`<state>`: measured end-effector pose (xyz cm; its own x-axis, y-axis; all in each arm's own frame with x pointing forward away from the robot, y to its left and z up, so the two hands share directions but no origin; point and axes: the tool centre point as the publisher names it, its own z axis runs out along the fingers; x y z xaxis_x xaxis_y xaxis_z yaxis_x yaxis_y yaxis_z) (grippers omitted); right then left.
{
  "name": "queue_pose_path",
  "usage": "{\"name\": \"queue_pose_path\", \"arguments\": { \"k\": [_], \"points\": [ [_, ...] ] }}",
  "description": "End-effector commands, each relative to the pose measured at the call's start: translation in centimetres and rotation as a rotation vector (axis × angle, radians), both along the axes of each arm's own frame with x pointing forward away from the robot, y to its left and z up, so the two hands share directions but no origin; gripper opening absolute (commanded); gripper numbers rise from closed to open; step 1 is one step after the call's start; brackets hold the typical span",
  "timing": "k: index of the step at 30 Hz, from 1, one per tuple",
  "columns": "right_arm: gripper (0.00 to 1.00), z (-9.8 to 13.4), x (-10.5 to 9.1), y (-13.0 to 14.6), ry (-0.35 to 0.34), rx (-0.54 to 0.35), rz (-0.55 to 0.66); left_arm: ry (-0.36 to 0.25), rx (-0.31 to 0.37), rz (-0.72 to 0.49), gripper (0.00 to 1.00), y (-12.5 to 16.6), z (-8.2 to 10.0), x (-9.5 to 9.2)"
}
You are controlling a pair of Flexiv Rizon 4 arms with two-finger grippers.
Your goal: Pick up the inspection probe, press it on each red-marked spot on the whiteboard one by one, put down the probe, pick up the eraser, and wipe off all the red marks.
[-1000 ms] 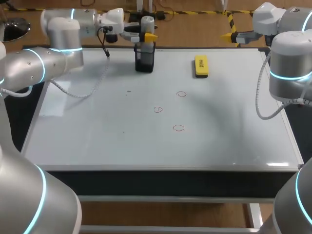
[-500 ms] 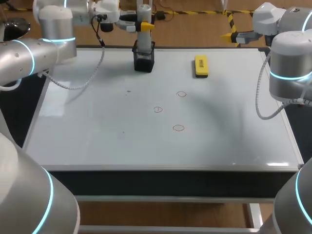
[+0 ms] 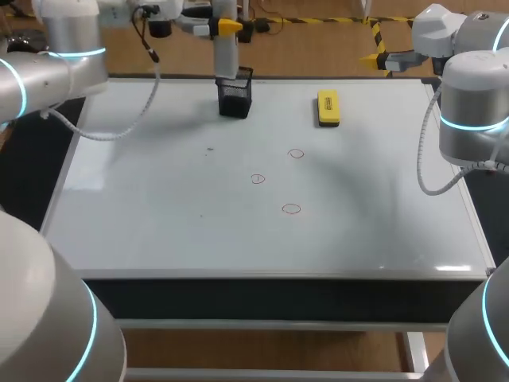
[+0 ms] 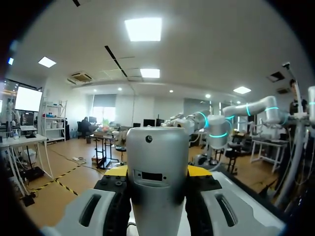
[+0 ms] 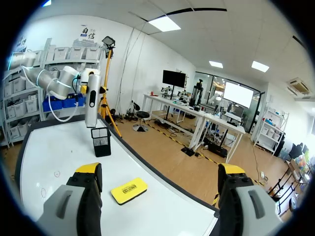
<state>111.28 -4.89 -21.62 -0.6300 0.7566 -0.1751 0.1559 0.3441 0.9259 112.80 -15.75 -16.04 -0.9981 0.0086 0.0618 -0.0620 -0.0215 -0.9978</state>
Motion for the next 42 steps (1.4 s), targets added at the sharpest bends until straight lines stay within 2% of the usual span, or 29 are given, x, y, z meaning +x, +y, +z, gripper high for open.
{"name": "queue_pose_path", "arguments": {
  "k": [1, 8, 10, 16, 21, 29, 34, 36, 42],
  "points": [
    [1.0, 0.0, 0.1, 0.0, 0.001, -0.001, 0.001, -0.002, 0.025, 0.267, 0.0, 2.6, 0.5, -2.6],
    [1.0, 0.0, 0.1, 0.0, 0.001, -0.001, 0.001, -0.038, 0.018, 0.375, 0.0, 6.6, -0.3, -5.2],
    [1.0, 0.0, 0.1, 0.0, 0.001, -0.001, 0.001, -0.044, 0.003, 0.4, 0.0, 7.5, -0.8, -6.0],
    [1.0, 0.0, 0.1, 0.0, 0.001, -0.001, 0.001, -0.05, 0.022, 0.459, 0.0, 10.3, -2.7, -7.8],
    [1.0, 0.0, 0.1, 0.0, 0.001, -0.001, 0.001, -0.051, 0.012, 0.487, 0.0, 12.4, -4.2, -9.0],
    [1.0, 0.0, 0.1, 0.0, 0.001, -0.001, 0.001, -0.056, 0.021, 0.517, 0.0, 14.5, -5.6, -9.9],
    [1.0, 0.0, 0.1, 0.0, 0.001, -0.001, 0.001, -0.072, 0.04, 0.484, 0.0, 15.7, -6.6, -10.0],
    [1.0, 0.0, 0.1, 0.0, 0.001, -0.001, 0.001, -0.058, 0.05, 0.502, 0.0, 16.5, -7.1, -9.9],
    [1.0, 0.0, 0.1, 0.0, 0.001, -0.001, 0.001, -0.058, 0.05, 0.502, 0.0, 16.5, -7.1, -9.9]
  ]
}}
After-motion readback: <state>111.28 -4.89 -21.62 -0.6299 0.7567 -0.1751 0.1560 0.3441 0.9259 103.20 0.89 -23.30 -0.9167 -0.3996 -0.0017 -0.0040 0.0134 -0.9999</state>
